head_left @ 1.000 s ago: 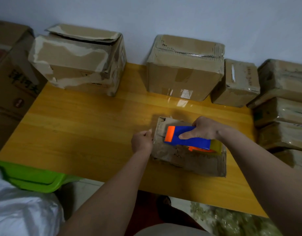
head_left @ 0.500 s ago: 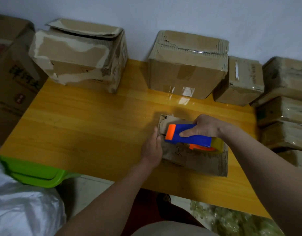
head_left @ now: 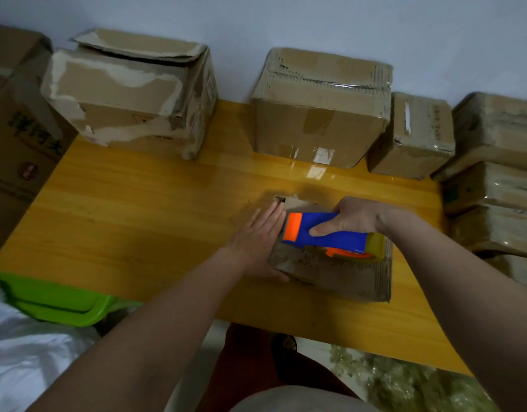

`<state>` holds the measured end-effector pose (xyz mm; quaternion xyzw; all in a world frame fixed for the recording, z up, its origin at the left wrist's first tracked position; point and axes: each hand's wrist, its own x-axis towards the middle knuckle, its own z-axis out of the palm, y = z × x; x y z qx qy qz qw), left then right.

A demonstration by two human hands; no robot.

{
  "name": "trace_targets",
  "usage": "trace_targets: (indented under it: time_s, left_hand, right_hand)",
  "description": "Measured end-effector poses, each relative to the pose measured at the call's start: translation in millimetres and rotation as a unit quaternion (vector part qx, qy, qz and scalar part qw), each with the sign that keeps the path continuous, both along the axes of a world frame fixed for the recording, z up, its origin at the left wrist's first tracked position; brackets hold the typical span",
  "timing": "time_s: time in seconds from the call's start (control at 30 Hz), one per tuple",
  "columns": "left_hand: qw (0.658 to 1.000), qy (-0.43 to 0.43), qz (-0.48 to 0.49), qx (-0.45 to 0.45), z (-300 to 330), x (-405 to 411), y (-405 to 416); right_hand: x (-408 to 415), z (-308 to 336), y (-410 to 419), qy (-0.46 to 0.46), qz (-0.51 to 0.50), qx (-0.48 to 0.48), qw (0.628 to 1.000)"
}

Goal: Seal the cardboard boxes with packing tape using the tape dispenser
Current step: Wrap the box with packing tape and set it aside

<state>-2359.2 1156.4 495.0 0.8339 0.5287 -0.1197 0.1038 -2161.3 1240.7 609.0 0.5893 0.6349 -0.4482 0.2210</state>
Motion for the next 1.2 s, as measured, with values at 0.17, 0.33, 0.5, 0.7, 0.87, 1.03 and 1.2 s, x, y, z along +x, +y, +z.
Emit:
trace_targets:
  time_s: [0.17, 0.33, 0.5, 0.7, 0.87, 1.03, 1.2]
  left_hand:
    - [1.0, 0.003, 0.012, 0.001, 2, 1, -3]
    - [1.0, -0.011, 0.024, -0.008, 2, 4, -6]
    - [0.999, -0.015, 0.034, -0.019, 5, 8, -5]
    - [0.999, 0.01, 0.042, -0.025, 10, 12, -3]
    - [1.0, 0.03, 0.005, 0.006, 14, 36, 3]
    - [0.996, -0.003, -0.09, -0.003, 9, 60, 26]
    - [0.995, -0.012, -0.101, 0.009, -1, 55, 25]
  right_hand:
    - [22, 0, -5, -0.01, 0.006, 0.001, 1.0]
    - [77, 14, -5, -0.063, -0.008, -0.013, 0.998]
    - [76, 6, -2, -0.08, -0.033, -0.003, 0.996]
    - [69, -1, 0, -0.094, -0.037, 0.009, 0.995]
    - [70, -3, 0, -0.097, -0.048, 0.001, 0.994]
    - [70, -3, 0, -0.112, -0.054, -0.009, 0.992]
    - [67, 0, 1, -0.1, -0.071, -0.028, 0.992]
